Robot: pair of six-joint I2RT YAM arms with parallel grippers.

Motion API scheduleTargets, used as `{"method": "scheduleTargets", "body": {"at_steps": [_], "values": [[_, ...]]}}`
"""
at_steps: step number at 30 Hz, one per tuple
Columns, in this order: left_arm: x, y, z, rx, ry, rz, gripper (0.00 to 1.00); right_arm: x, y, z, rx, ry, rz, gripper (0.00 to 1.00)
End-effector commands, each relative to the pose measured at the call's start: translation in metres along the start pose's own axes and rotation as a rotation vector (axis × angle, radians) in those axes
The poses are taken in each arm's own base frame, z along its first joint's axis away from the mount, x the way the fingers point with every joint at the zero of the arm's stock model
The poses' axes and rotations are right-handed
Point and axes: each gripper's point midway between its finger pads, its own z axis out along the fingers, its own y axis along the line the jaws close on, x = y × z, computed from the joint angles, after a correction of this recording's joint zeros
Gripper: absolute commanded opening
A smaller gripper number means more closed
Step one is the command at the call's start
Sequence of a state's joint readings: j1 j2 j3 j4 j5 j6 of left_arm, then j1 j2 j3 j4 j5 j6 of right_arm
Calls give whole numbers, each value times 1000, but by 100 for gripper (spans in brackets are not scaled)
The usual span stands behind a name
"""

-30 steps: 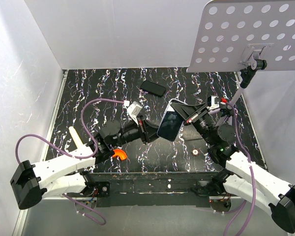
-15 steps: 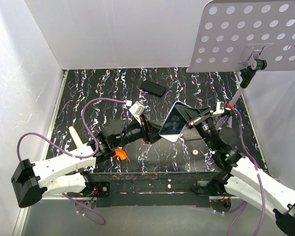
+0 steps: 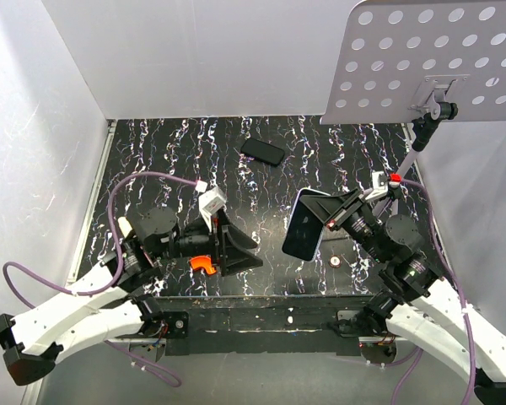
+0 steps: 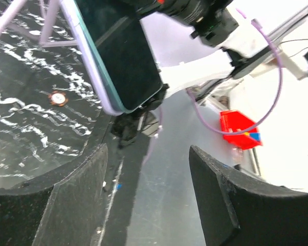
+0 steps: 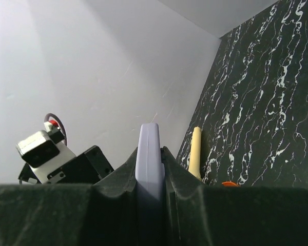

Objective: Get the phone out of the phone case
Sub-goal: Remove the phone case from the phone.

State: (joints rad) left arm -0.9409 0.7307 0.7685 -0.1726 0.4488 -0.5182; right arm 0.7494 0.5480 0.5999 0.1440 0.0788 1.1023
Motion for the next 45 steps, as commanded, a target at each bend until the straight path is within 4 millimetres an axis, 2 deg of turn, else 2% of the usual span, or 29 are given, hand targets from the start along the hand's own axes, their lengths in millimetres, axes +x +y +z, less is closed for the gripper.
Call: {"method": "scheduleTargets", "body": {"at_steps": [1,6,14,27,31,34,39,42,45], "values": [[-7,-28,8,132,108,-203,63,-24,46,-1,-116,-57,-23,1],[-35,-49,23,321,0,-466,64,-26,45,5,-109,-68,21,1],[-15,-30,35,290,37,-598,65,-24,49,11,-130,-59,65,1],[-16,-16,44,298,-14,-691,63,-19,51,15,-162,-37,91,1],[-25,-11,46,297,-75,-715,62,-14,48,17,-160,-18,94,1],[-36,-12,49,317,-119,-710,58,-10,42,20,-154,-5,96,1],[-49,-4,57,316,-180,-743,44,4,35,19,-161,52,82,1],[-56,-3,62,323,-194,-737,40,12,32,20,-165,87,64,1],[-54,0,68,303,-168,-713,36,26,31,20,-150,182,-4,1]]}}
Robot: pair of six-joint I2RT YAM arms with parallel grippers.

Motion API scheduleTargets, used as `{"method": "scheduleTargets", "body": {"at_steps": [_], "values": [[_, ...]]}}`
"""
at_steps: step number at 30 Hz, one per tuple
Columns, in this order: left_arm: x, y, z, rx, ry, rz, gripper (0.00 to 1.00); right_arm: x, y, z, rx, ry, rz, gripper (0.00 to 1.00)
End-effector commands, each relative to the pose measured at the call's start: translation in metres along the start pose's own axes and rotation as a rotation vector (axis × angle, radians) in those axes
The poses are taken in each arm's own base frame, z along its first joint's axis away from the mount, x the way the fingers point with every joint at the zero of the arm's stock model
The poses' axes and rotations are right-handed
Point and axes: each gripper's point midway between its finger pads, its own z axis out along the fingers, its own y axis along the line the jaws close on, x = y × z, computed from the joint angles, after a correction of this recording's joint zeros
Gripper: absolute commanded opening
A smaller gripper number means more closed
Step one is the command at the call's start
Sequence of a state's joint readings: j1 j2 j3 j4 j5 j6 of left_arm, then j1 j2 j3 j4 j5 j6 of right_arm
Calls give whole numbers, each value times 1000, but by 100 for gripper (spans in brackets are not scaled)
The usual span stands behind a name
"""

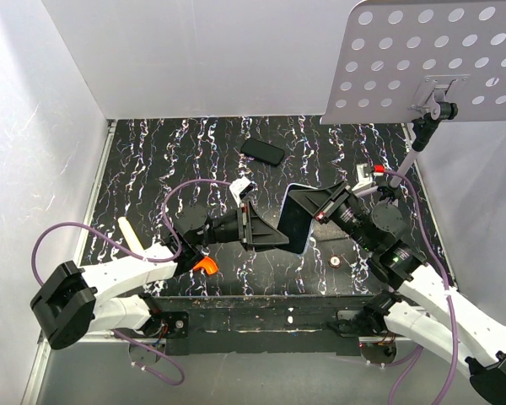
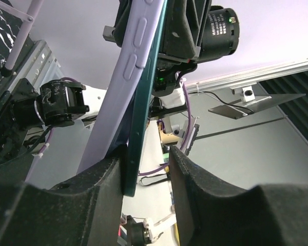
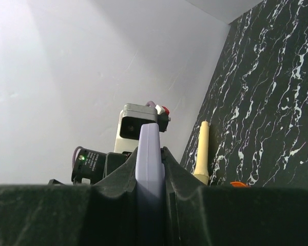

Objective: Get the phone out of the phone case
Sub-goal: Remove the phone case from the phone.

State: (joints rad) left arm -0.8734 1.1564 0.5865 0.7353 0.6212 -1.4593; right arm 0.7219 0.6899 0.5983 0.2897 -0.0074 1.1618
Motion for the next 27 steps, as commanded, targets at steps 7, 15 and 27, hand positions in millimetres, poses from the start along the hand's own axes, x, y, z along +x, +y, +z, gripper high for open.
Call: {"method": "scheduleTargets", "body": {"at_steps": [7,15,27], "values": [[-24,-12,7,17,-52,118,7,35,11,-16,-30,226,-107,1],[-38,-19,0,36,-82,98,0,47,11,-43,-13,339,-212,43],[-53,-37,-8,75,-127,44,0,61,11,-67,-95,374,-184,73]]}}
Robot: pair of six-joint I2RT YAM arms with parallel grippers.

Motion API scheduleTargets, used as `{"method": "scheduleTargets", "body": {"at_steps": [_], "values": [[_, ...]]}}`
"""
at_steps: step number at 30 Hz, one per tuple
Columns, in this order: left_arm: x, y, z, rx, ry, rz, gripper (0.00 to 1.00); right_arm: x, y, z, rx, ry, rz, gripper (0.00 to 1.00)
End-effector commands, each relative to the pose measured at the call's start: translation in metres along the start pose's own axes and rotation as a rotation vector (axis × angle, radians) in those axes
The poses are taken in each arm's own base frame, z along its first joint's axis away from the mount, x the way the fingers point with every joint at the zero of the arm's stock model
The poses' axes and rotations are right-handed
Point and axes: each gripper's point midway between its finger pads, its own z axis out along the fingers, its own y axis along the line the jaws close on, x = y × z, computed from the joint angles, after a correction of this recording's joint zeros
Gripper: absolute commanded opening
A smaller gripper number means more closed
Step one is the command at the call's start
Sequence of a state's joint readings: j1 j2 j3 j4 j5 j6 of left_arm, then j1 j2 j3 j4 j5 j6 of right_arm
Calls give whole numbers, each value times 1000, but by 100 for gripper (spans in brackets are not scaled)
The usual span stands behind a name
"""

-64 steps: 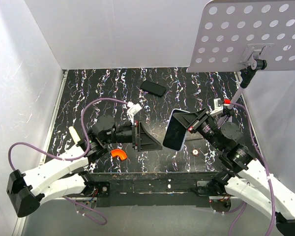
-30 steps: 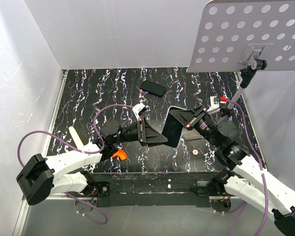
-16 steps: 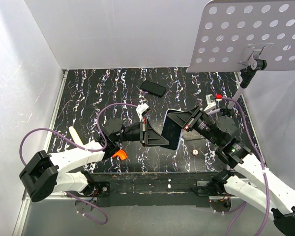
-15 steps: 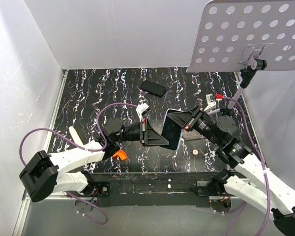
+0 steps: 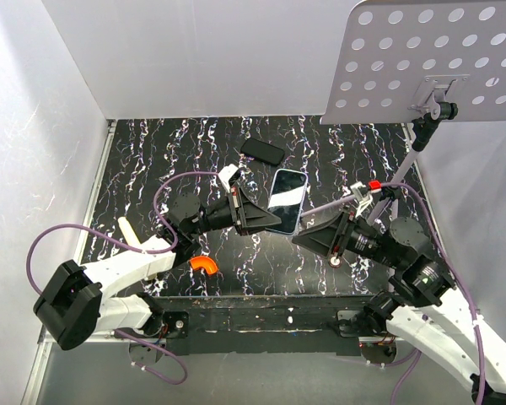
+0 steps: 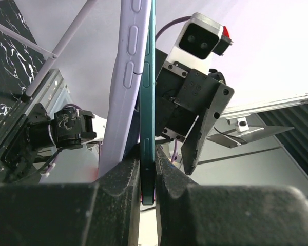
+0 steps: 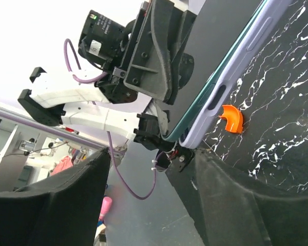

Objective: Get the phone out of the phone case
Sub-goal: Remove the phone case from the phone.

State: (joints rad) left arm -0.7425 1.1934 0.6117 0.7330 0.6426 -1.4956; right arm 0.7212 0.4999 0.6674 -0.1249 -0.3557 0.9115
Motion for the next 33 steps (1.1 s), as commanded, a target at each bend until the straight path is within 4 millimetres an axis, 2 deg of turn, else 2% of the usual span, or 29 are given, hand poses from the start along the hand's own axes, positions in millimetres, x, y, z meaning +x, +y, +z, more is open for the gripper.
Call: {"method": "scheduleTargets", "body": {"at_steps": [1,3,4,5,9,17,22,33], "values": [[-6,-49,1,117,-27,63,0,2,2,8,-55,3,24,66],[-6,-50,0,118,-32,59,0,-3,10,14,-105,-5,13,49],[-7,-49,-1,116,-38,57,0,-2,7,17,-95,0,16,42],[-7,-48,-1,114,-42,51,0,-2,6,18,-91,4,18,38],[-8,-43,-2,103,-56,34,0,-2,3,17,-79,-3,11,38],[-10,-49,-1,140,-58,11,0,0,-17,15,2,-37,25,39],[-10,-47,-1,136,-58,9,0,-10,-8,21,-52,-78,43,38],[-9,-45,-2,152,-54,-19,0,-30,-16,24,3,-184,73,35]]}}
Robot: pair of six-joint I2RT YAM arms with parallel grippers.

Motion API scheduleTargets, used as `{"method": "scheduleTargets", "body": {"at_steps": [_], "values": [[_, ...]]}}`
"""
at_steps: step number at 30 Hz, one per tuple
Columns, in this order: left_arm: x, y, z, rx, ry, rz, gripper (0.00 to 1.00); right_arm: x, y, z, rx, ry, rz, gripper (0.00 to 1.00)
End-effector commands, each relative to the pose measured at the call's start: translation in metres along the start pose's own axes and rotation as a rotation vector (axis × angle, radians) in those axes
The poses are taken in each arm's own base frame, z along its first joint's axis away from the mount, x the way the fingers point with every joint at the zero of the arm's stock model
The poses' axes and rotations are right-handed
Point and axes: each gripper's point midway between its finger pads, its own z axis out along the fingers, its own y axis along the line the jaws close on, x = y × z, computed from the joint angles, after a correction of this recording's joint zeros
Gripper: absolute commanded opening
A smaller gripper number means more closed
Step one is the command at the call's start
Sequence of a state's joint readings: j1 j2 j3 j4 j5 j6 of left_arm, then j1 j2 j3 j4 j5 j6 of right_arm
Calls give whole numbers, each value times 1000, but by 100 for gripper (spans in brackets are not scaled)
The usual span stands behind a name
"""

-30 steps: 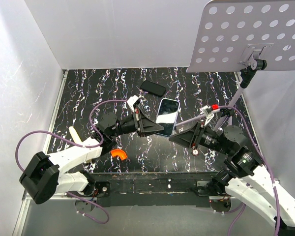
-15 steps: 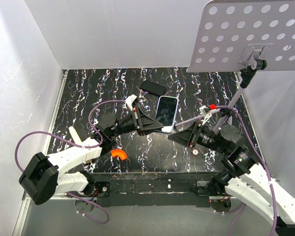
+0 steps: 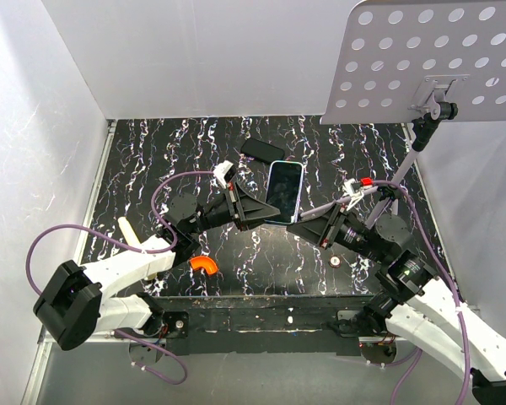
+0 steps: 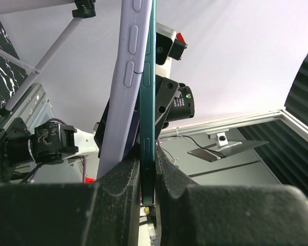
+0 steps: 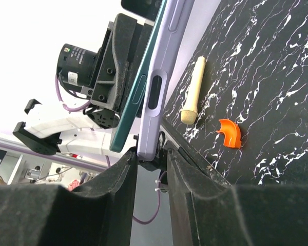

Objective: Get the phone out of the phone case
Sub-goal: Remove the phone case from the phone.

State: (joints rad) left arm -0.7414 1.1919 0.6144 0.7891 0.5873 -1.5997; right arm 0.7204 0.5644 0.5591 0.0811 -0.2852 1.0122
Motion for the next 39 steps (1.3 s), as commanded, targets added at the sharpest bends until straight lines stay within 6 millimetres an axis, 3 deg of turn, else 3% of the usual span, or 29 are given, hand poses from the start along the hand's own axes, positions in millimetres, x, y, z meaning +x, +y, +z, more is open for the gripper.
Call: {"method": "scheduleTargets", "body": {"at_steps": [1,7,12,16,20,22,23,25,27,35,39], "values": [[4,-29,-3,107,8,48,0,-25,10,2,-16,-117,-14,35],[6,-27,-4,102,15,41,0,-32,16,10,-49,-139,-24,34],[6,-25,-5,99,13,43,0,-30,16,19,-54,-108,-23,23],[7,-23,-5,93,15,43,0,-25,6,22,-28,-95,-4,16],[8,-19,-4,74,24,59,0,-23,-15,22,72,-97,14,1],[11,-17,-4,62,45,82,0,-32,-39,18,226,-137,30,1],[11,-17,-3,49,51,98,0,-24,-75,5,433,-117,65,1],[13,-9,-3,-15,66,140,0,-22,-118,-24,750,-107,69,1],[12,-3,-7,-79,60,203,0,-19,-133,-35,859,-72,27,1],[12,12,-17,-182,51,271,0,-15,-136,-32,836,-12,-51,1],[7,20,-18,-228,42,317,0,-6,-117,-21,695,61,-95,1]]}}
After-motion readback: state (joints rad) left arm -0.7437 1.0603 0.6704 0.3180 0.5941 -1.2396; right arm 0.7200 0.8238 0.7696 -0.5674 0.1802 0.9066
